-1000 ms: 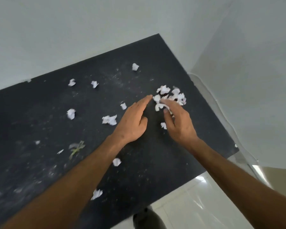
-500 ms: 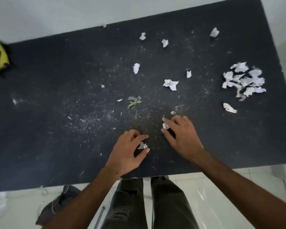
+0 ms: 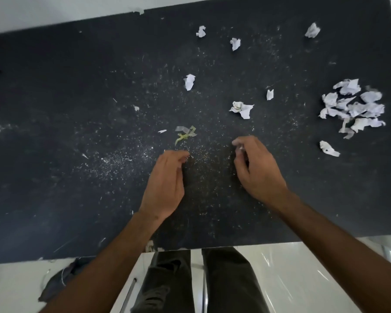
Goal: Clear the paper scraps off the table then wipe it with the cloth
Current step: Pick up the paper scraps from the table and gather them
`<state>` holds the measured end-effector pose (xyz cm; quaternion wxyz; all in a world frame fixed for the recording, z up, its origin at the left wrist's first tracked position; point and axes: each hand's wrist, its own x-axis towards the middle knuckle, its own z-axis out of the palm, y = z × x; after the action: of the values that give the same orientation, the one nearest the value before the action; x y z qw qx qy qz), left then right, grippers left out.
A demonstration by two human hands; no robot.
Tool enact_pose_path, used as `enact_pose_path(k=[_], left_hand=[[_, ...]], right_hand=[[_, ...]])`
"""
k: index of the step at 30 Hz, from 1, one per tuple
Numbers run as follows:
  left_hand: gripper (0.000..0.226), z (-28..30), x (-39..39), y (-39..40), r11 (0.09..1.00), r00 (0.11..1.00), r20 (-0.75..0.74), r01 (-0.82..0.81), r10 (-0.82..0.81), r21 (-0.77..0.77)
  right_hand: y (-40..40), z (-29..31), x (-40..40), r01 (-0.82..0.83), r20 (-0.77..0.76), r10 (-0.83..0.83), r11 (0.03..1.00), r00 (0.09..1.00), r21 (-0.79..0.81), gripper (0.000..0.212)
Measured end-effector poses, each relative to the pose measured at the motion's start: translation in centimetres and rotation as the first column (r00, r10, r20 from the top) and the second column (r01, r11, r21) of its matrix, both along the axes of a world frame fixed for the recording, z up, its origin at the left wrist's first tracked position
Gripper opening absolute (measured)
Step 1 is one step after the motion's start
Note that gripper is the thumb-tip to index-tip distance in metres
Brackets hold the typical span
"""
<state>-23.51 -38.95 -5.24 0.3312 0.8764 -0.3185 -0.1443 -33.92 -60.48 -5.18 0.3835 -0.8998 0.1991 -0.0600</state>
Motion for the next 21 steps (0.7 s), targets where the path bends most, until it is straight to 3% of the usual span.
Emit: enact_pose_path(k=[3,8,12,16,21], left_hand=[[0.028,-0.2,2.0,-0.9,0.998,0.998,0.049,-0.042,0.043,-0.038],[0.032,-0.9,3.3,-2.5,0.979,0.979,0.164,-0.146,0.122,0.141],[0.021,-1.5,3.3,-2.4,0.971,0.972,0.214,-0.141,0.098,0.193],[0.013,-0.9,3.3,-1.8,0.985,0.982,0.169,-0.104,0.08,0.138],[0.016,-0.5,3.2,-0.9,0.995,0.995,-0.012,-0.098,0.097,-0.013]], right_hand=[[-1.1,-0.1,2.0,0.089,0.03,-0.087,0.994,0.996,-0.056,0.026],[-3.7,-0.8,4.4,0.251,0.096,-0.239,0.957,0.966,-0.143,0.024],[-4.6,-1.4,5.4,0.222,0.061,-0.214,0.946,0.975,-0.238,0.029],[-4.8,-1.5,6.1,0.198,0.021,-0.2,0.943,0.98,-0.266,0.042],[-5.4,-1.4,7.2,0.185,0.003,-0.193,0.939,0.981,-0.291,0.051]])
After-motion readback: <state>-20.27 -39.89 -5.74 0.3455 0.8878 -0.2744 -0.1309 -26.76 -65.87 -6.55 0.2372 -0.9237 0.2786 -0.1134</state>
